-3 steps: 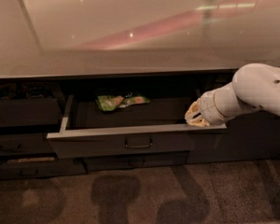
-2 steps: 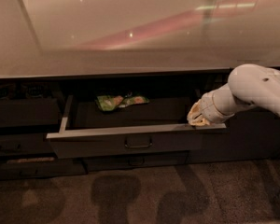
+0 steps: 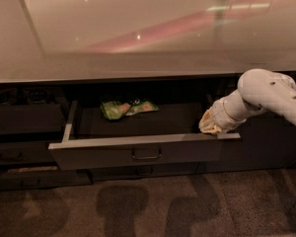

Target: Open top drawer

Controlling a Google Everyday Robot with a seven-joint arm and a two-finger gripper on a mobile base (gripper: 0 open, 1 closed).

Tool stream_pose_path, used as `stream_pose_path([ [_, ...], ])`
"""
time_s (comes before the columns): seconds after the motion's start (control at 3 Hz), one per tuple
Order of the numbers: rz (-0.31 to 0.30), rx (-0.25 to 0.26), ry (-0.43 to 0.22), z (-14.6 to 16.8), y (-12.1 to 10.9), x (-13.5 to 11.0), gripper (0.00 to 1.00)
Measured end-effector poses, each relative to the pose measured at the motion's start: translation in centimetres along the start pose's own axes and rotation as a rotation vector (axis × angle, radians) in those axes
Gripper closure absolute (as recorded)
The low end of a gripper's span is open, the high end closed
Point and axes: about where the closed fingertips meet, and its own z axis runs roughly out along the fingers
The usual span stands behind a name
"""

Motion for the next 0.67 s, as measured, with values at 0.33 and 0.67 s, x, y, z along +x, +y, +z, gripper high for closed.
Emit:
stream_pose_path([
  [0.33, 0.032, 0.003, -0.018, 0.8, 0.5, 0.2, 1.0],
  [0.67, -0.007, 0.03, -0.045, 1.7, 2.7, -1.6, 1.0],
])
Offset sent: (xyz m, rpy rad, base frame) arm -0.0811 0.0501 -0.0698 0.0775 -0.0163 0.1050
